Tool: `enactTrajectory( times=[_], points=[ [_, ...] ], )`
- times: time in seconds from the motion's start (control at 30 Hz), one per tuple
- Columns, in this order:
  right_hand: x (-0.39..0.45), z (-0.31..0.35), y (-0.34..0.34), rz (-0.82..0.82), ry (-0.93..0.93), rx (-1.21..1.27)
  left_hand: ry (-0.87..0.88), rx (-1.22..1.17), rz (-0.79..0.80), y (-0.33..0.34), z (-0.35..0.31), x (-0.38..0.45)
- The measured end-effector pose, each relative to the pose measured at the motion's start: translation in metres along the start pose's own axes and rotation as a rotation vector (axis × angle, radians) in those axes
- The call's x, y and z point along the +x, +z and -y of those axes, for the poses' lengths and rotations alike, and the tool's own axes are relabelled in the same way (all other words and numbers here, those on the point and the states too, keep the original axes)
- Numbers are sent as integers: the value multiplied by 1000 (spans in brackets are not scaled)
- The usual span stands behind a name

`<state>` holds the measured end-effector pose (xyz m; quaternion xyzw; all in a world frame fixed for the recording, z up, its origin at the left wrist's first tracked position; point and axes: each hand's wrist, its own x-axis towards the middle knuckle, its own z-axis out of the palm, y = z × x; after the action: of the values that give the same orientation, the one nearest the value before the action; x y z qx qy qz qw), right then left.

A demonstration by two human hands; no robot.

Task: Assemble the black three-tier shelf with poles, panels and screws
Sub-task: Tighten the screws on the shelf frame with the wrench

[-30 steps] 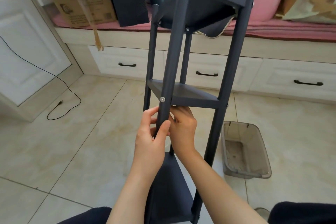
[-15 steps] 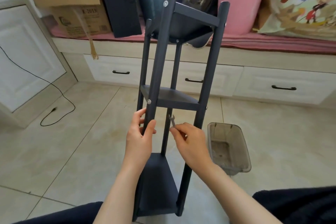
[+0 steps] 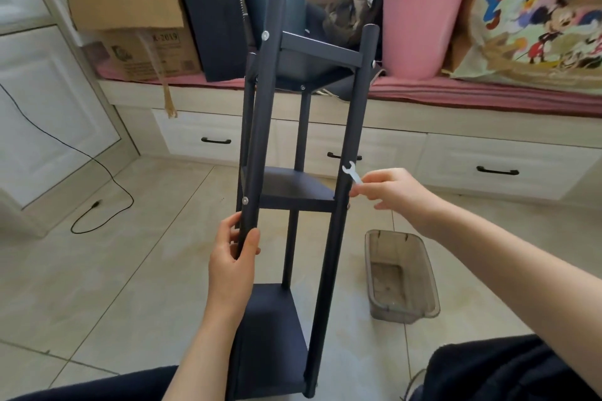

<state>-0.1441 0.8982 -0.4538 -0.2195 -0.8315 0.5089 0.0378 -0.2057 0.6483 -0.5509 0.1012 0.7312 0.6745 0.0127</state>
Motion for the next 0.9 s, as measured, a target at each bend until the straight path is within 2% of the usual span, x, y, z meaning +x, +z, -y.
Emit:
enactTrajectory(
  times=[0.1, 0.17, 0.43, 0.67, 0.9],
  points=[
    [10, 3, 8, 66, 12, 261, -4, -20, -38, -2, 3, 1],
    [17, 9, 13, 69, -30, 315, -2, -32, -60, -3, 3, 2],
    [25, 44, 36, 24, -84, 284, 0, -7, -137, -10, 9, 7],
    [16, 51, 56, 50, -268, 150, 20, 37, -242, -23, 25, 6],
    [5, 57, 54, 30, -319, 171, 2, -3, -247, -17, 30, 6]
  ],
)
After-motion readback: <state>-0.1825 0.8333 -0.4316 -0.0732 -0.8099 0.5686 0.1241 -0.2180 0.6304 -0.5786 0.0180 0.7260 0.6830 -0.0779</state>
